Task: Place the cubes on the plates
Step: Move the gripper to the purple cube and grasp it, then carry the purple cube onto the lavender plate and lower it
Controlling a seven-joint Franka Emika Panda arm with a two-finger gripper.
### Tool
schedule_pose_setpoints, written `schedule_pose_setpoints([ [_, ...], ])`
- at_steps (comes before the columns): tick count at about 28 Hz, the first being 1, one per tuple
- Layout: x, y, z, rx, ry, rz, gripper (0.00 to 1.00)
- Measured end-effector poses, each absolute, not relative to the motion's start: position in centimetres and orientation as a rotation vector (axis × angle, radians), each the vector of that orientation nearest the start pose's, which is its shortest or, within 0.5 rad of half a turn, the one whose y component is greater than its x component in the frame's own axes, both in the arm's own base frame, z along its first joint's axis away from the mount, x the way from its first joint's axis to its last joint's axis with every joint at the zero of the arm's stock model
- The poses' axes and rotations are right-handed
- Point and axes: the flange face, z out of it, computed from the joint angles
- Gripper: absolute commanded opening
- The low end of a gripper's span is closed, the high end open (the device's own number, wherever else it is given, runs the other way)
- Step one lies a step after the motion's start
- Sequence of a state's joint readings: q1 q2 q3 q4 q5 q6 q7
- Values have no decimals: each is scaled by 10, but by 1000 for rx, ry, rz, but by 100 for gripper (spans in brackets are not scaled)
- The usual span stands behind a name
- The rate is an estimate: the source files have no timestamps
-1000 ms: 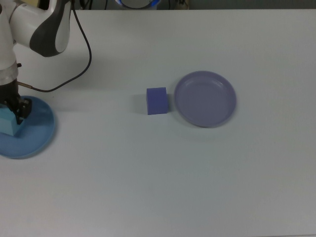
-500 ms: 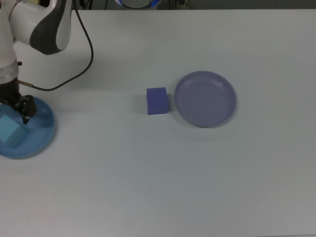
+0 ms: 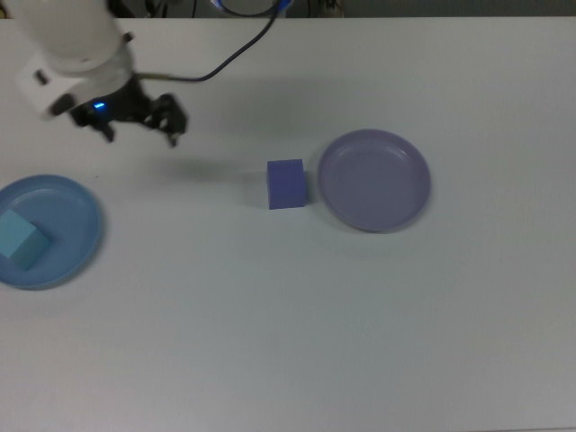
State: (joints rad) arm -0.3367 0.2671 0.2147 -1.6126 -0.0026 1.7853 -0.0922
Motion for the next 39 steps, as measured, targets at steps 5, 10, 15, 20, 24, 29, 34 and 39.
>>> schedule_pose_setpoints([
  [5, 613, -30, 468, -3044, -61, 263, 100],
  [10, 612, 28, 439, -3045, -92, 251, 100],
  [15, 606, 82, 404, -3052, -185, 194, 100],
  [20, 603, 108, 378, -3086, -202, 161, 100],
  [24, 608, 112, 357, -3142, -163, 138, 100],
  [29, 616, 109, 325, -3179, -155, 124, 100],
  [34, 620, 108, 308, -3179, -145, 118, 41],
  [39, 622, 107, 312, -3180, -124, 105, 3],
])
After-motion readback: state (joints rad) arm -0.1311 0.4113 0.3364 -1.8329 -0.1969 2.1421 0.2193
